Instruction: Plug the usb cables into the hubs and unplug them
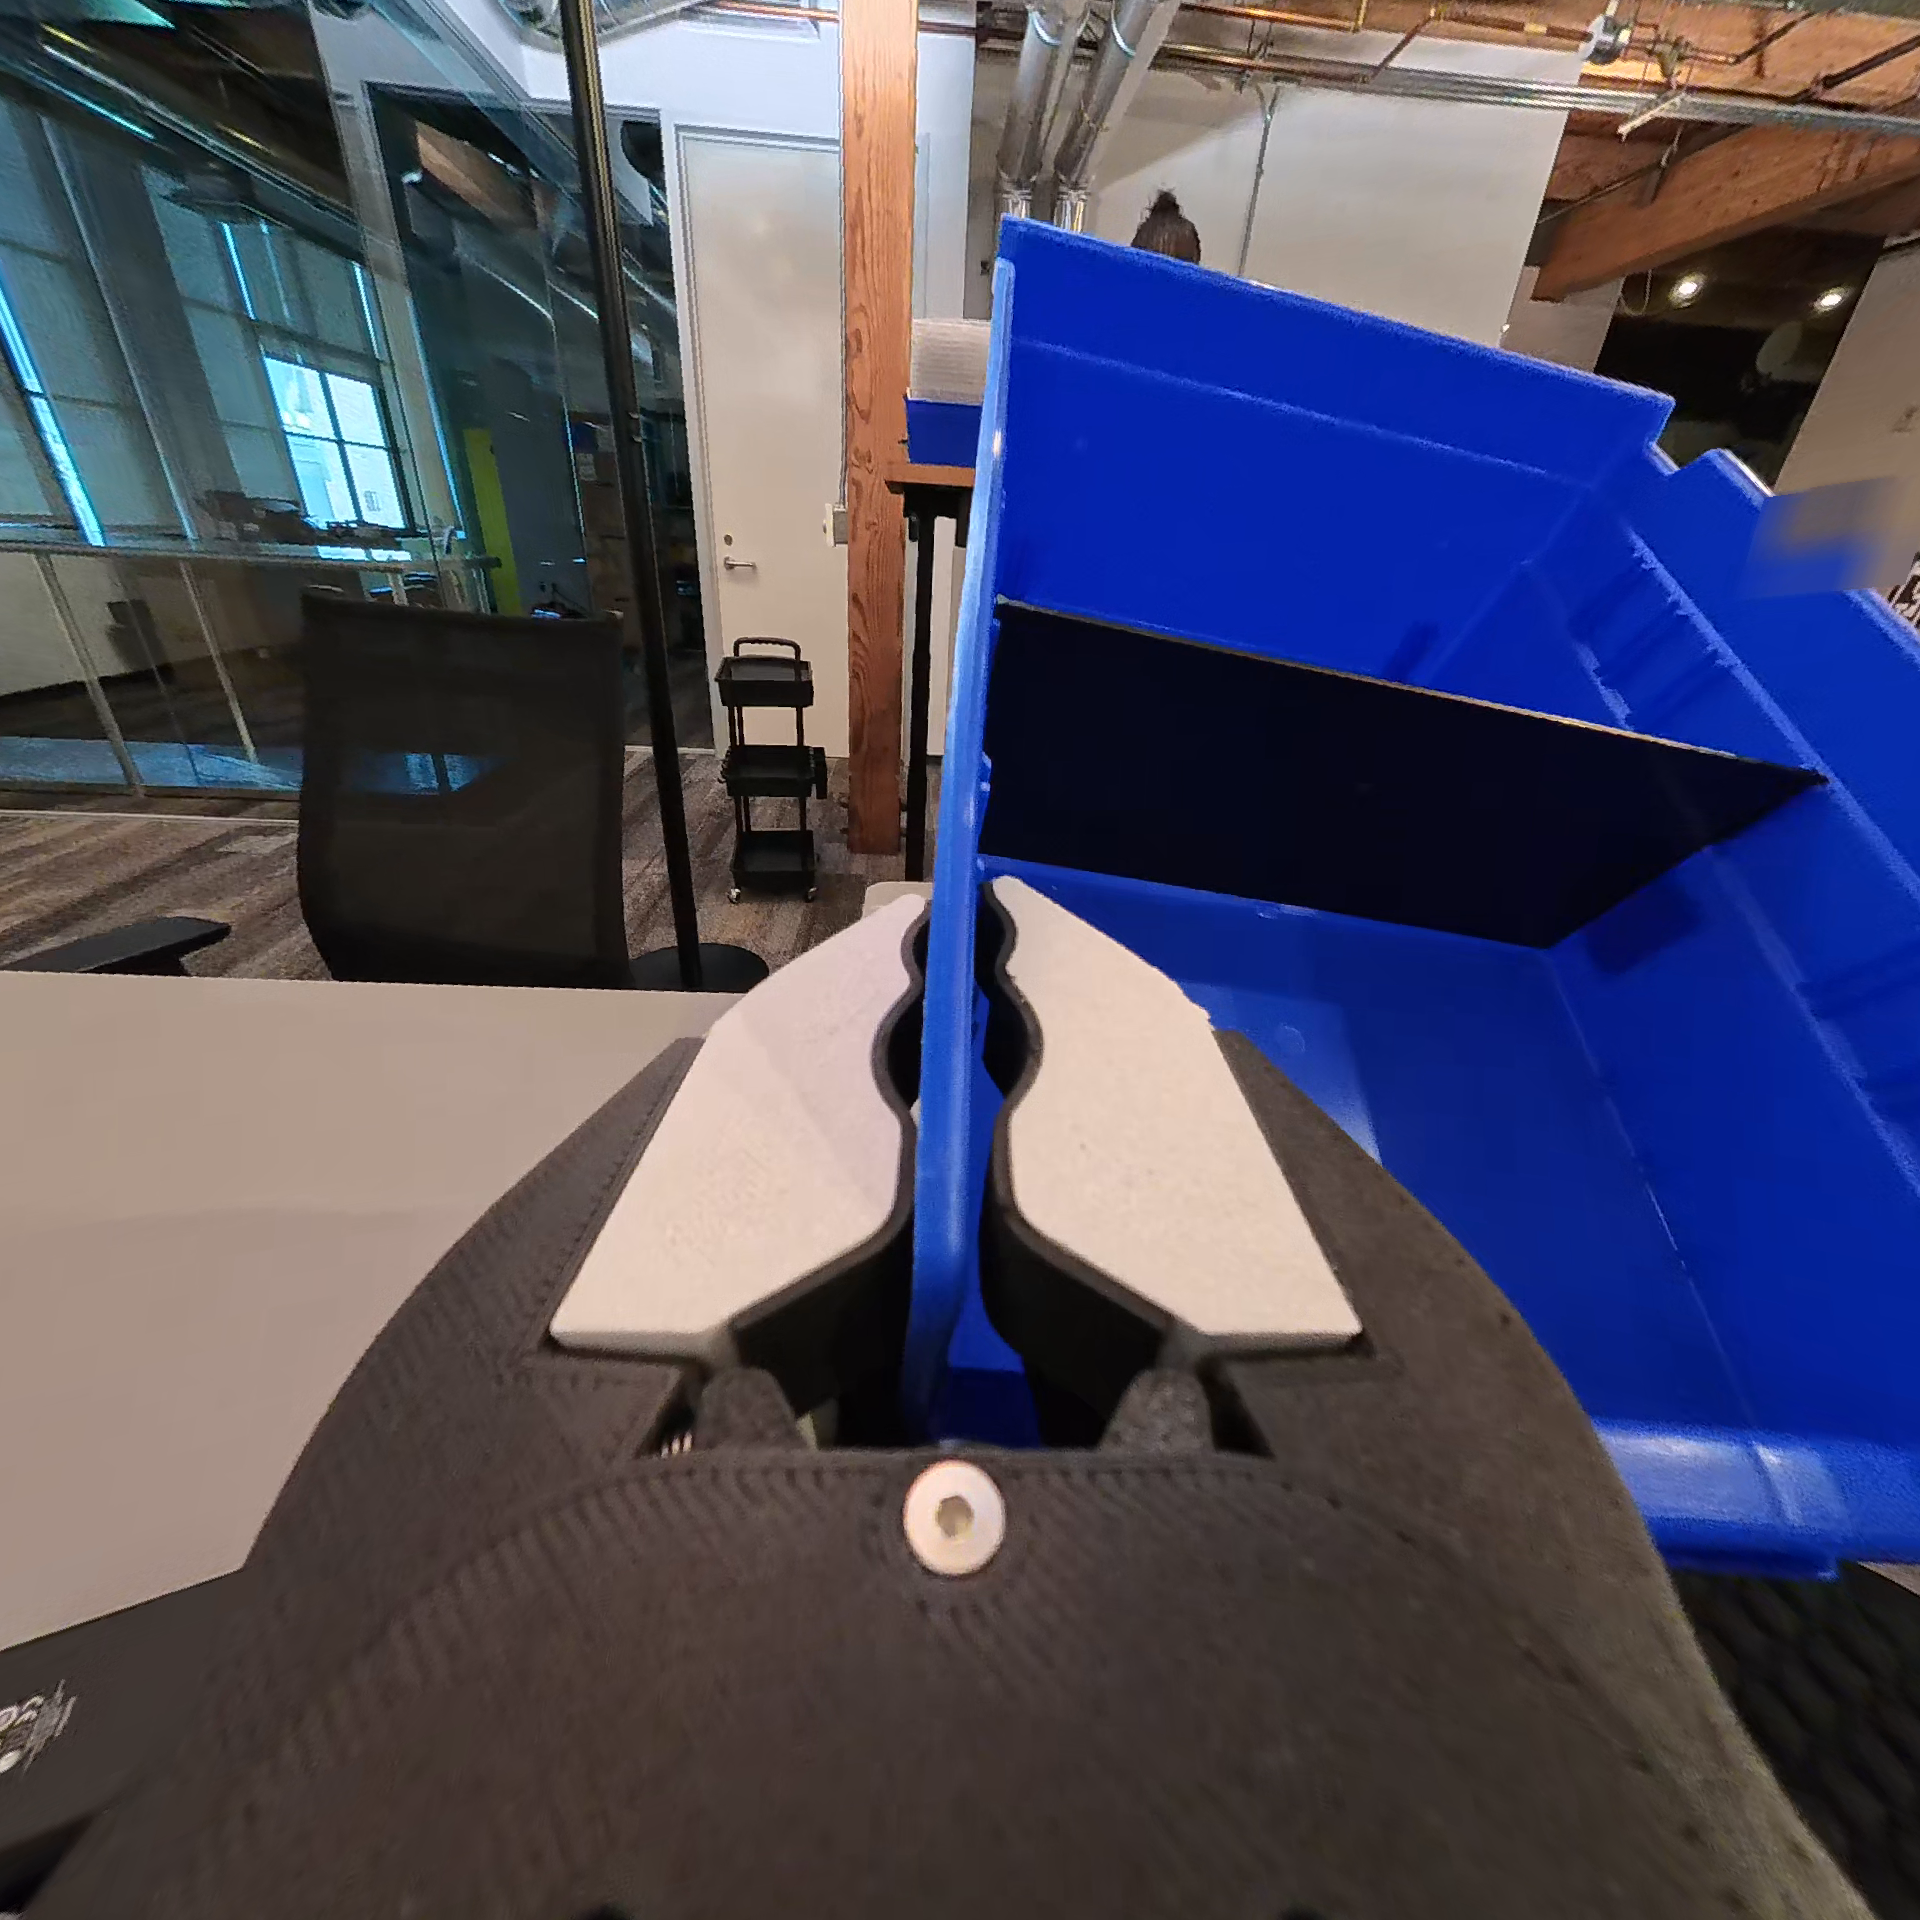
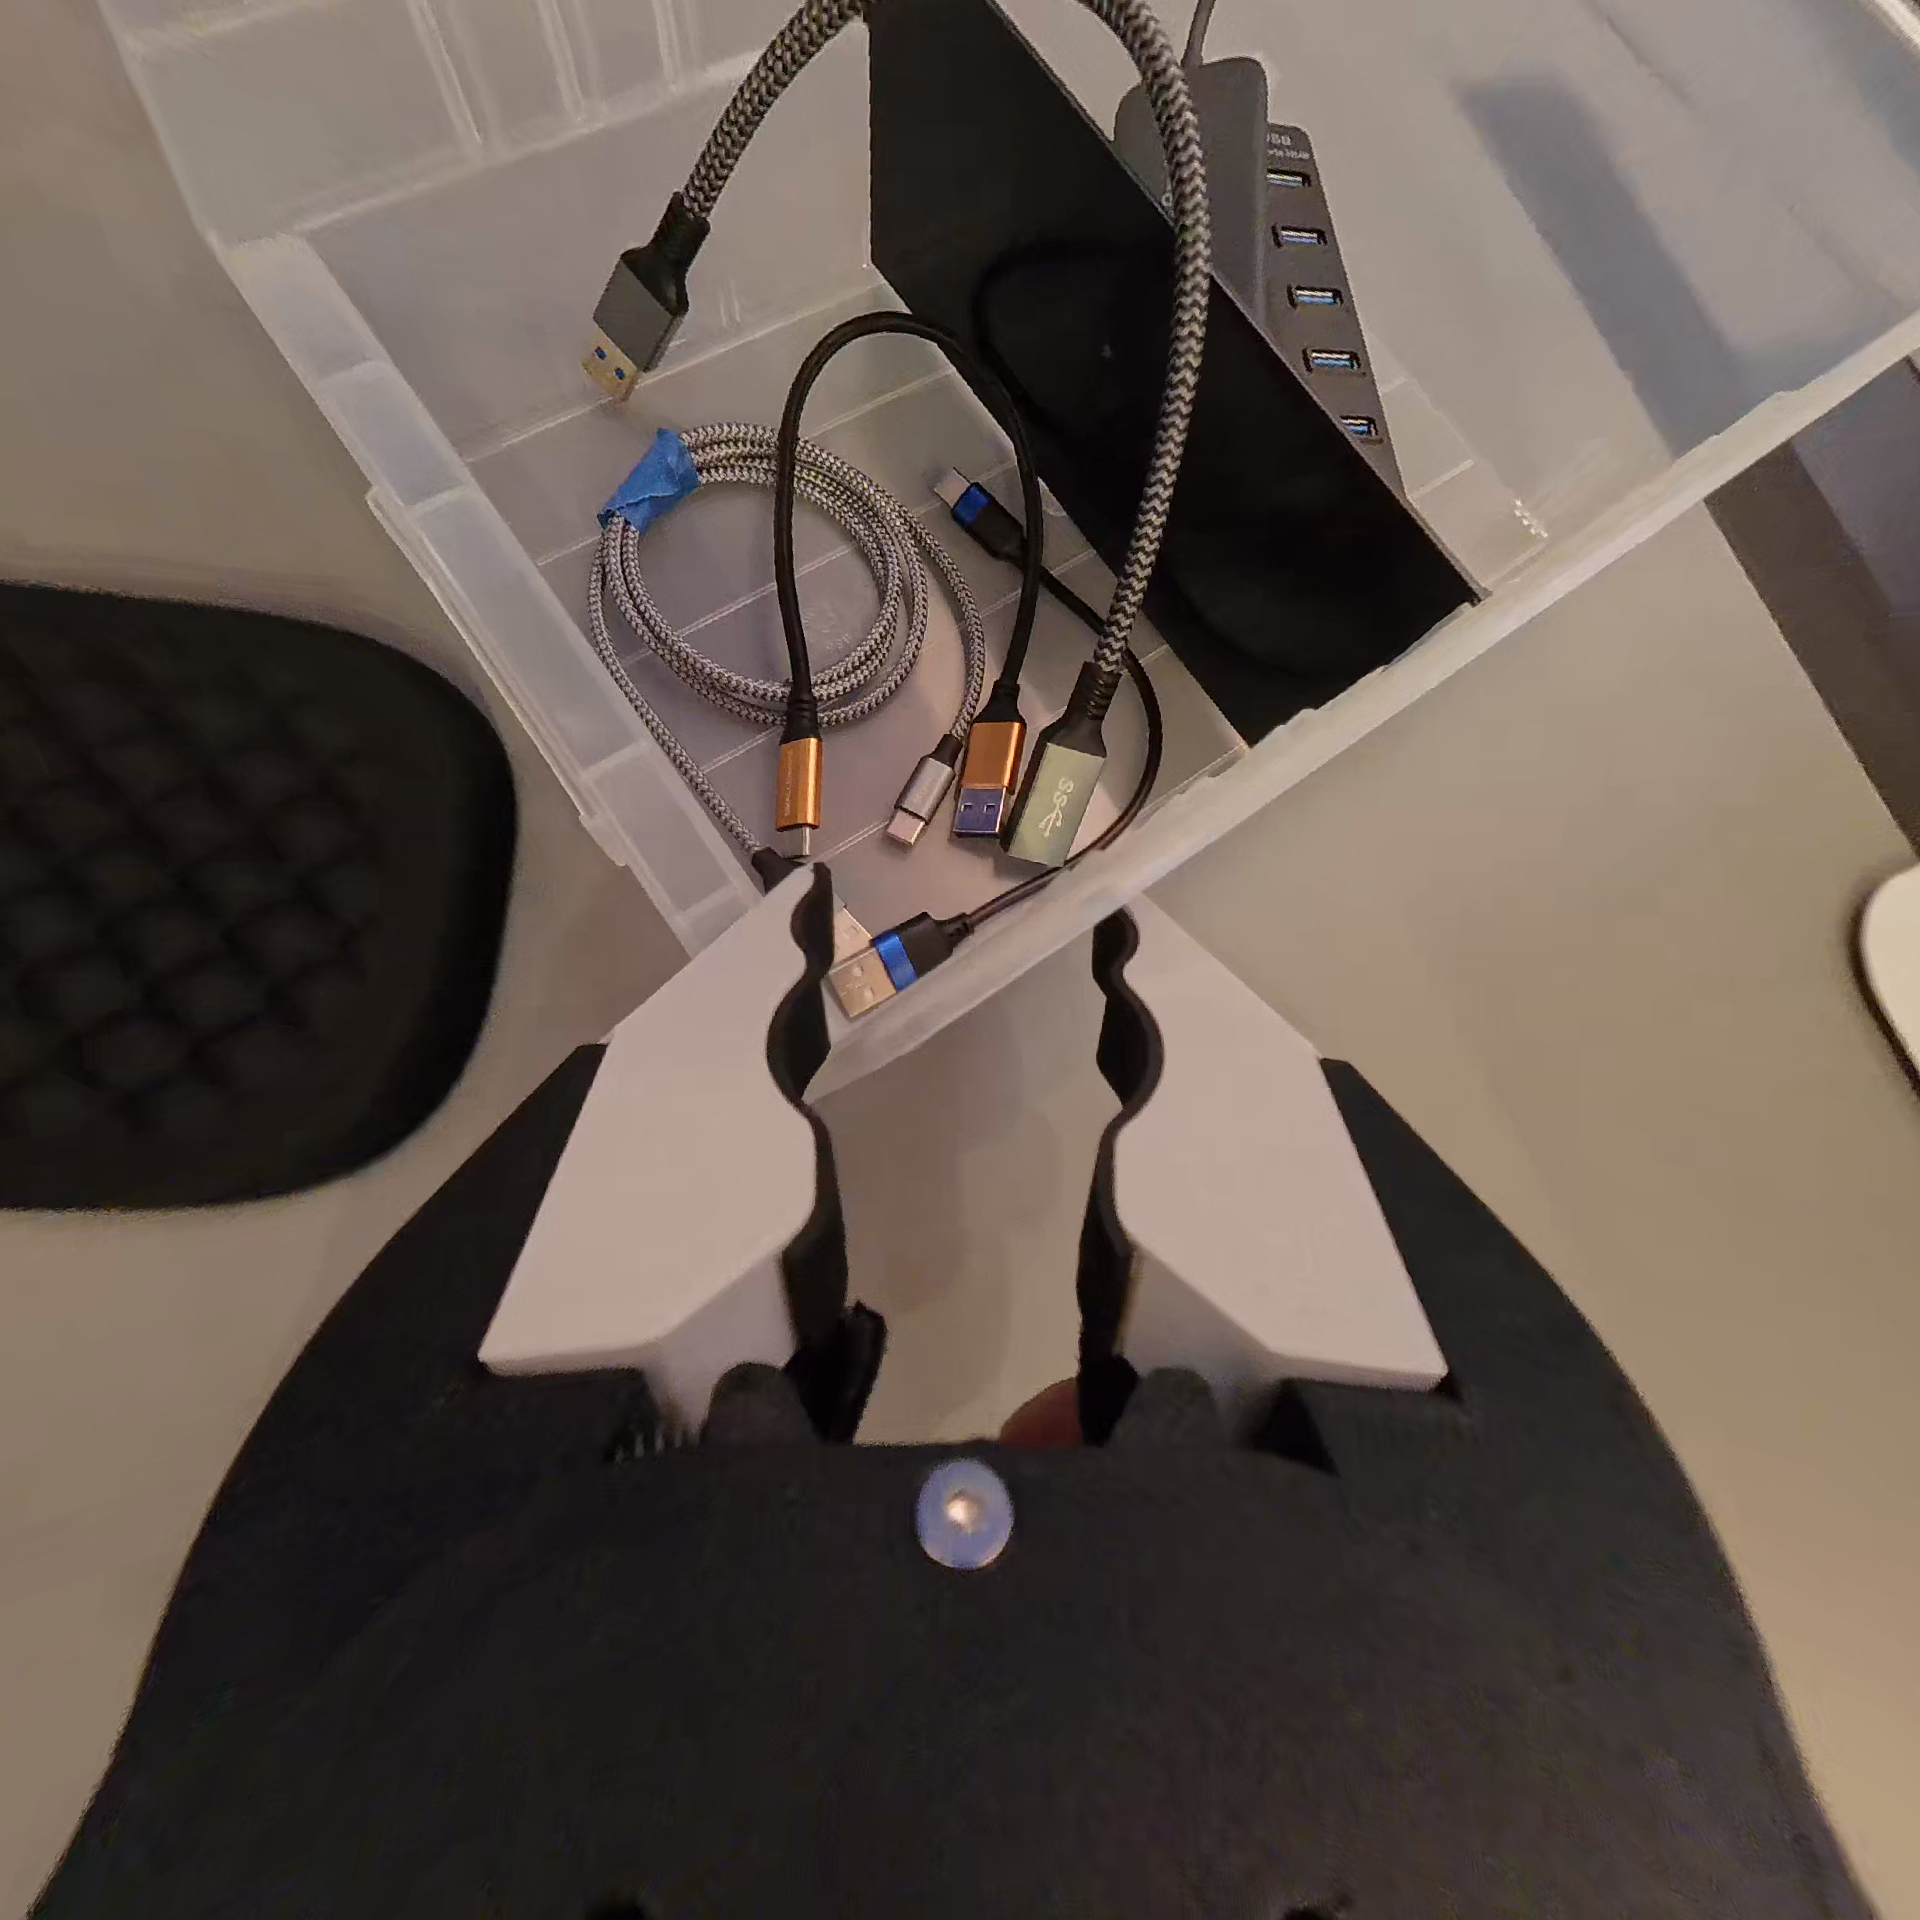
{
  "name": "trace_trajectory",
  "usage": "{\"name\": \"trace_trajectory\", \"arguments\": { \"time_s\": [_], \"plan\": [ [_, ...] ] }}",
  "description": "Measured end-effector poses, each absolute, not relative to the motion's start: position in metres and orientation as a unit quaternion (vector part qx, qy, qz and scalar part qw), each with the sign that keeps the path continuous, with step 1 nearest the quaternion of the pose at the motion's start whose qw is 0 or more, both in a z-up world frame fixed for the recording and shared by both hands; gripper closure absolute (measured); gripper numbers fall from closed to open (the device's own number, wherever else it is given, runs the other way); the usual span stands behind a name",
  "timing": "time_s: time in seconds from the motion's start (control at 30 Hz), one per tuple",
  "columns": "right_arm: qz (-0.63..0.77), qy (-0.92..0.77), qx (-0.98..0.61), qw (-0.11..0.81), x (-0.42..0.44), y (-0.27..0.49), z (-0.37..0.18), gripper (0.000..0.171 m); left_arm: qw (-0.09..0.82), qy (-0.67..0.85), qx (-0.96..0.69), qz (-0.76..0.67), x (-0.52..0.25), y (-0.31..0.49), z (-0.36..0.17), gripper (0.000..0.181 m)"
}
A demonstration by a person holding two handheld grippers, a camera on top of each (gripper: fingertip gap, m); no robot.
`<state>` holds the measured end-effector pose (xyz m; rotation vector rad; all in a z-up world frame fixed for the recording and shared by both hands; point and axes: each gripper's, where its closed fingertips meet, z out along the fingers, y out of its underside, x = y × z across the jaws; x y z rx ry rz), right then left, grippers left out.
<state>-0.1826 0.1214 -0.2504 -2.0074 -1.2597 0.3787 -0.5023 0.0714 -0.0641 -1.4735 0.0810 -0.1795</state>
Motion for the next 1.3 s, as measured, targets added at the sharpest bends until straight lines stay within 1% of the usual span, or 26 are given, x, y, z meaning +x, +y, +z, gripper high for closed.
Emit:
{"name": "trace_trajectory", "arguments": {
  "time_s": [0.03, 0.07, 0.1, 0.17, 0.2, 0.3, 0.43, 0.53, 0.67, 0.73, 0.87, 1.13, 1.3],
  "plan": [
    [0.158, -0.486, -0.779, 0.364, -0.189, 0.12, -0.249, 0.119, 0.737, 0.036, -0.671, -0.081, -0.503, 0.071, -0.064, 0.175],
    [0.166, -0.484, -0.778, 0.365, -0.195, 0.119, -0.247, 0.11, 0.737, 0.036, -0.67, -0.081, -0.504, 0.071, -0.063, 0.175],
    [0.171, -0.483, -0.778, 0.363, -0.199, 0.117, -0.245, 0.105, 0.737, 0.036, -0.67, -0.08, -0.505, 0.07, -0.063, 0.176],
    [0.182, -0.485, -0.777, 0.357, -0.205, 0.113, -0.242, 0.096, 0.738, 0.035, -0.67, -0.079, -0.506, 0.069, -0.062, 0.176],
    [0.187, -0.487, -0.776, 0.355, -0.205, 0.11, -0.24, 0.095, 0.738, 0.035, -0.669, -0.079, -0.507, 0.068, -0.061, 0.176],
    [0.198, -0.5, -0.769, 0.345, -0.202, 0.096, -0.238, 0.1, 0.741, 0.033, -0.666, -0.079, -0.511, 0.066, -0.058, 0.176],
    [0.196, -0.518, -0.756, 0.348, -0.202, 0.086, -0.241, 0.099, 0.742, 0.031, -0.665, -0.083, -0.512, 0.067, -0.058, 0.176],
    [0.195, -0.533, -0.746, 0.348, -0.21, 0.082, -0.245, 0.103, 0.739, 0.034, -0.668, -0.085, -0.51, 0.069, -0.061, 0.176],
    [0.192, -0.543, -0.739, 0.349, -0.225, 0.079, -0.251, 0.103, 0.735, 0.038, -0.672, -0.083, -0.506, 0.07, -0.063, 0.176],
    [0.194, -0.543, -0.739, 0.348, -0.232, 0.081, -0.255, 0.109, 0.736, 0.039, -0.671, -0.081, -0.506, 0.069, -0.062, 0.176],
    [0.2, -0.54, -0.74, 0.348, -0.244, 0.088, -0.258, 0.105, 0.738, 0.037, -0.669, -0.083, -0.507, 0.068, -0.061, 0.176],
    [0.202, -0.55, -0.735, 0.34, -0.261, 0.101, -0.26, 0.108, 0.735, 0.042, -0.672, -0.083, -0.503, 0.07, -0.063, 0.176],
    [0.213, -0.544, -0.733, 0.348, -0.248, 0.099, -0.242, 0.102, 0.736, 0.047, -0.67, -0.088, -0.496, 0.07, -0.061, 0.176]
  ]
}}
